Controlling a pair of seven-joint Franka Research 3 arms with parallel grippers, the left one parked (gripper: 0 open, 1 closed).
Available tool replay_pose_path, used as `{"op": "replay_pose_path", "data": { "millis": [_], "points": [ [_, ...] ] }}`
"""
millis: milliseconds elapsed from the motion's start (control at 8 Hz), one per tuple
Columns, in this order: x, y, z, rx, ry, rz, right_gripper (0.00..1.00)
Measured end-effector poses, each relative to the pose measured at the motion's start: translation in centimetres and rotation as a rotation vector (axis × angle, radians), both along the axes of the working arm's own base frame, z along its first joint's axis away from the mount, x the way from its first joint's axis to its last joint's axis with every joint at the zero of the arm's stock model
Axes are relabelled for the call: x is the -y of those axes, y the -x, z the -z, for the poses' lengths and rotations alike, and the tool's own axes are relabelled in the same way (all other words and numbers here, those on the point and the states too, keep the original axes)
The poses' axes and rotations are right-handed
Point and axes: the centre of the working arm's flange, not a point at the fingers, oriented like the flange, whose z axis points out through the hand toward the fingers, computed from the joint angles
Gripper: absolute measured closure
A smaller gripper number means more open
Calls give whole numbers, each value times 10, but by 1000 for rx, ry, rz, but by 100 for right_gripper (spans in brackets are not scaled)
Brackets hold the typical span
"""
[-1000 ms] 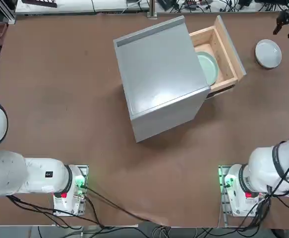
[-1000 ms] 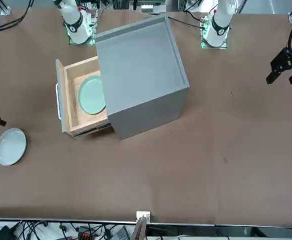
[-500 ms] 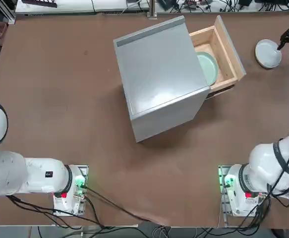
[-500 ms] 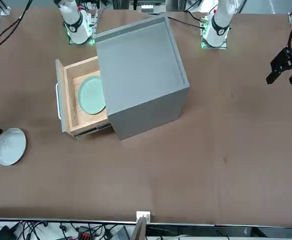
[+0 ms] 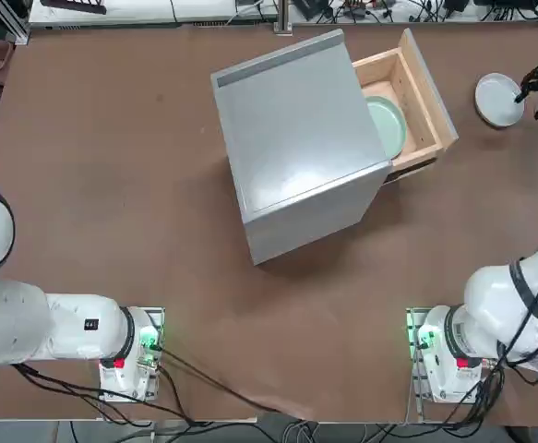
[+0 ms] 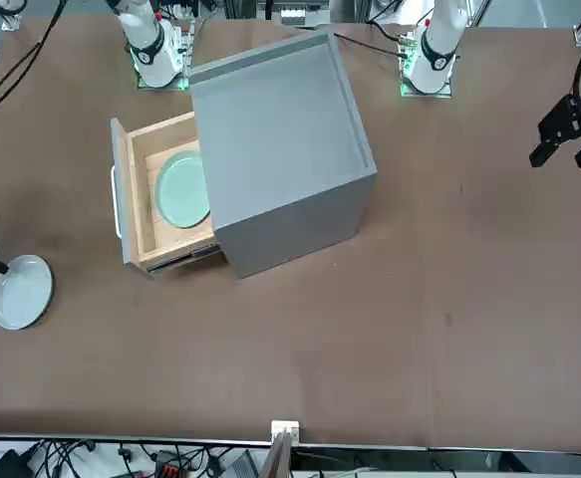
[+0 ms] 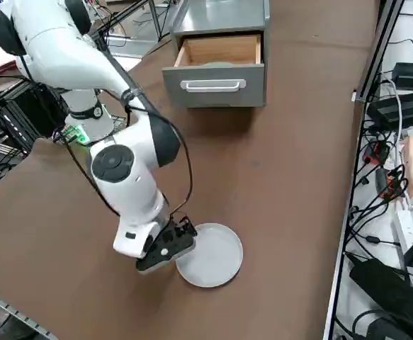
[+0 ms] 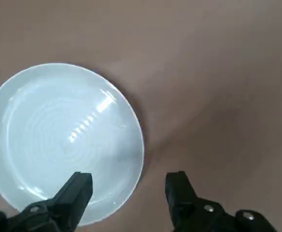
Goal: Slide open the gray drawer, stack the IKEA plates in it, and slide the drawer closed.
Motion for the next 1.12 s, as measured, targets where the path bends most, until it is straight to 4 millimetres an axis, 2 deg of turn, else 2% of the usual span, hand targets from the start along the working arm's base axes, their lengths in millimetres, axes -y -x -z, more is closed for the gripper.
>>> {"op": "replay_pose_path", "data": {
  "millis": [625, 1125],
  "points": [
    [2, -2, 36, 34, 5, 28, 11],
    [9, 5, 48, 26, 2, 42, 19]
  ]
}}
